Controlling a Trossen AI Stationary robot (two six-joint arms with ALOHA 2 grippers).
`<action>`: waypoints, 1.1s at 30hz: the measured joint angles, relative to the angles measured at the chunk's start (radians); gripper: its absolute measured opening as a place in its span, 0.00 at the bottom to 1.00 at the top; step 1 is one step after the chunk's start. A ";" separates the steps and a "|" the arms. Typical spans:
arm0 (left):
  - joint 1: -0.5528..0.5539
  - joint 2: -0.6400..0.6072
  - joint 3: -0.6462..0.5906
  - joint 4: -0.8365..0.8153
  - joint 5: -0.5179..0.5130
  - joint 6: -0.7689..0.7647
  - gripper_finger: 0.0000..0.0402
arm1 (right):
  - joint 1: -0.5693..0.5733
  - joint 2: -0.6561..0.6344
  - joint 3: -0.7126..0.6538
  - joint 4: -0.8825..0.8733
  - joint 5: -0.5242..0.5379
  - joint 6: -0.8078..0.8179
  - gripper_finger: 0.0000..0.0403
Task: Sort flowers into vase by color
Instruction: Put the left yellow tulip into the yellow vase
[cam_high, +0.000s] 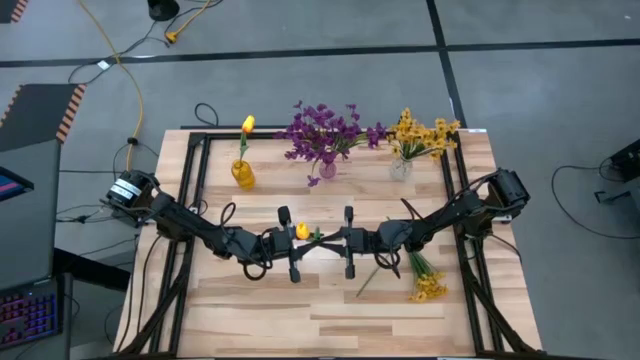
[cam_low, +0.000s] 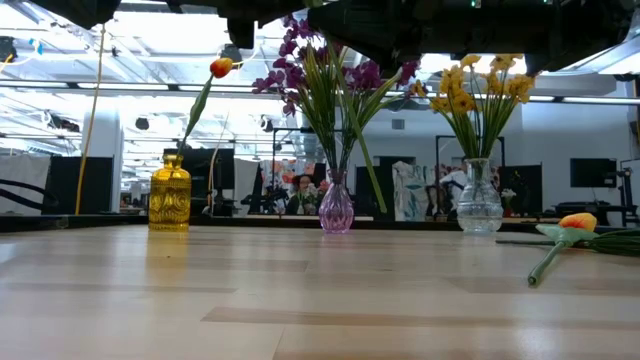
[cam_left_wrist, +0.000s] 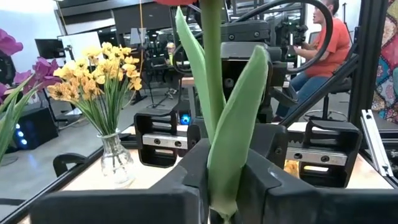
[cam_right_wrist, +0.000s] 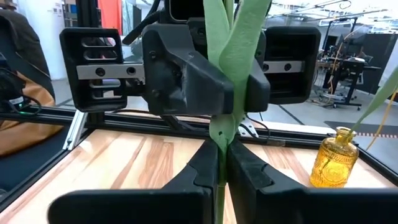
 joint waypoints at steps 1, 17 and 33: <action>0.000 0.000 0.000 0.000 0.000 0.000 0.09 | -0.001 0.000 0.000 0.000 0.000 0.001 0.13; -0.001 -0.017 0.000 -0.014 -0.082 0.051 0.03 | -0.002 0.000 0.000 0.002 0.010 0.058 0.36; -0.039 -0.576 0.000 -0.713 -0.313 0.084 0.03 | 0.001 -0.266 0.000 -0.518 0.080 0.187 0.50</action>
